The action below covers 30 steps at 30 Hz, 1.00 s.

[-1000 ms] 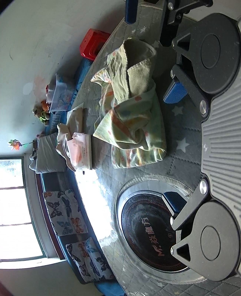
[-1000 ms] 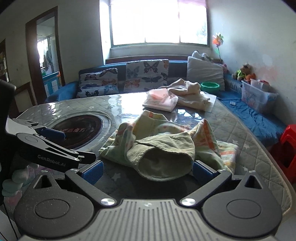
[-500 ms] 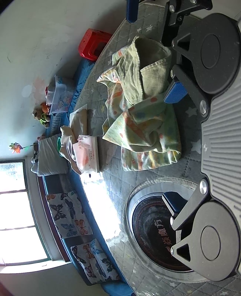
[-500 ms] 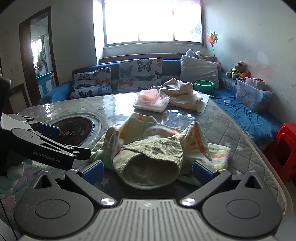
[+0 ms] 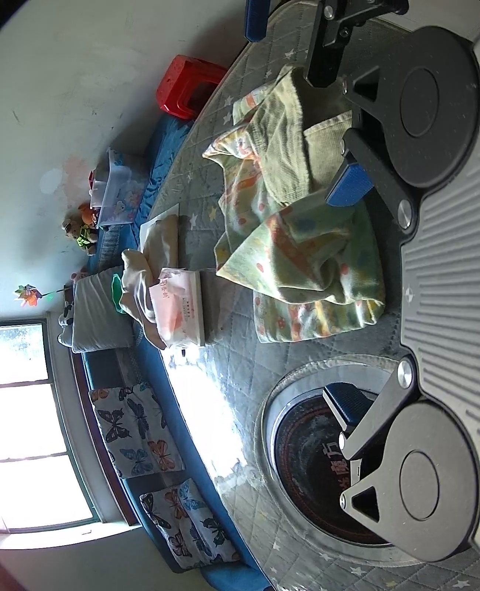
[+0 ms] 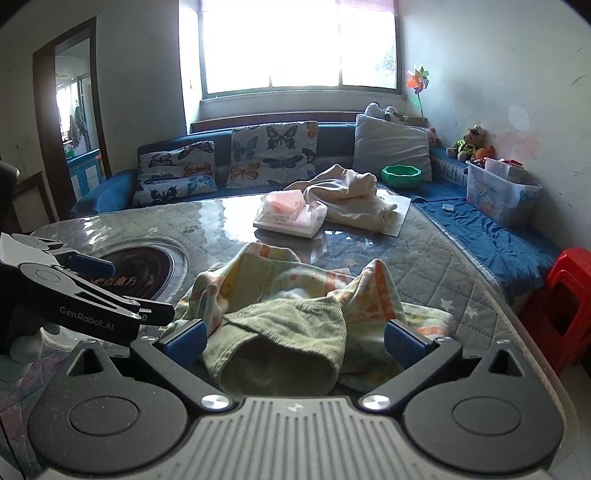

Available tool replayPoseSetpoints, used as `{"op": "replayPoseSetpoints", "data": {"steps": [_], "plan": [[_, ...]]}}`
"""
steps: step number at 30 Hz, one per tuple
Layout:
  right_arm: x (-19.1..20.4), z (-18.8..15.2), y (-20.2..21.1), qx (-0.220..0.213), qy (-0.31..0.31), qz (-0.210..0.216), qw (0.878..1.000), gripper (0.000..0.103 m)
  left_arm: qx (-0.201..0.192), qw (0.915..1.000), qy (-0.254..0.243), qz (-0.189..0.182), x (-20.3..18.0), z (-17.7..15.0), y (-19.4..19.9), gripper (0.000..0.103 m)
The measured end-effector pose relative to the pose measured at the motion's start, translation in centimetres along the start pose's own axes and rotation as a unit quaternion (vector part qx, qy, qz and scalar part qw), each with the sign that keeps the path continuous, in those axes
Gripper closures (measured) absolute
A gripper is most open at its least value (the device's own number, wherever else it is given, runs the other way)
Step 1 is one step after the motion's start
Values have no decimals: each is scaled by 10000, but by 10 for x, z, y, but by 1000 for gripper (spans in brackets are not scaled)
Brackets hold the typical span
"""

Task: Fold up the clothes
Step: 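Move both open grippers toward the crumpled striped shirt, then close the left gripper on the shirt fabric while the right gripper grasps another edge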

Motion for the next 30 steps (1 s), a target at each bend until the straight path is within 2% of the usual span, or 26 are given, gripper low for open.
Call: {"op": "replayPoseSetpoints", "data": {"steps": [16, 24, 30], "plan": [[-8, 12, -31, 113, -8, -16, 9999, 10, 14, 10000, 46, 61, 4, 37, -22, 0], [-22, 0, -50, 432, -210, 85, 9988, 21, 207, 9997, -59, 86, -9, 51, -43, 0], [-23, -11, -57, 638, -249, 192, 9975, 35, 419, 9991, -18, 90, -13, 50, -62, 3]]}}
Point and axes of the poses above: each gripper's, at about its wrist camera, not at the fingertips, and y roughly against the way its jaws point, x to its left, z to its top, the point moved 10 cm from there along -y, roughly the way its jaws point, and after that the axes turned 1 degree about y, right-handed, at the moved point
